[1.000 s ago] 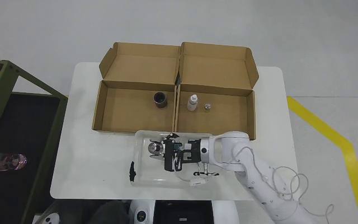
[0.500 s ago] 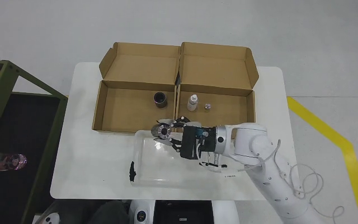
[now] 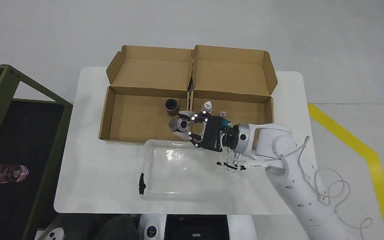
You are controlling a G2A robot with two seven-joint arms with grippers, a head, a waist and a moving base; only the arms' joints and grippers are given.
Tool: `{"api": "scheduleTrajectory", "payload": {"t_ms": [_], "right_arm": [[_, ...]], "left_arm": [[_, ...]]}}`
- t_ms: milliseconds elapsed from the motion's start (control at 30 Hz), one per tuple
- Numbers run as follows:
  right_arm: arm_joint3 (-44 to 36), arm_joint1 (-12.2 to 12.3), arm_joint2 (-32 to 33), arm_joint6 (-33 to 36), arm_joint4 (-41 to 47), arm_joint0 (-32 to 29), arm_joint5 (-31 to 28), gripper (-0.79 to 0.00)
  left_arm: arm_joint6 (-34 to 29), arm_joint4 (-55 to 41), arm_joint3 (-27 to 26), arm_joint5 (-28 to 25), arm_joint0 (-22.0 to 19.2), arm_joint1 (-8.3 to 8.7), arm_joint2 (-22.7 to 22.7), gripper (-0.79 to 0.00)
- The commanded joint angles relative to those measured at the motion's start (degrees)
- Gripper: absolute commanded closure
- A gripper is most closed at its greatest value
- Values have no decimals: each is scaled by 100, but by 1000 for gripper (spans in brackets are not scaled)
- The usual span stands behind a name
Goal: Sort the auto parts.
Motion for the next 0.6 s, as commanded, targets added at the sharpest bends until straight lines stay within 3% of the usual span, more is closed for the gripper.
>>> {"api": "scheduleTrajectory", "payload": {"t_ms": [0,567], "right_arm": [[126,-24,-117,2,-5,103,78,0],[932,-322,-1254,497,-444,951,860,0]], "left_arm": [[0,0,0,0,0,0,0,-785],[0,0,0,0,0,0,0,-785]]}}
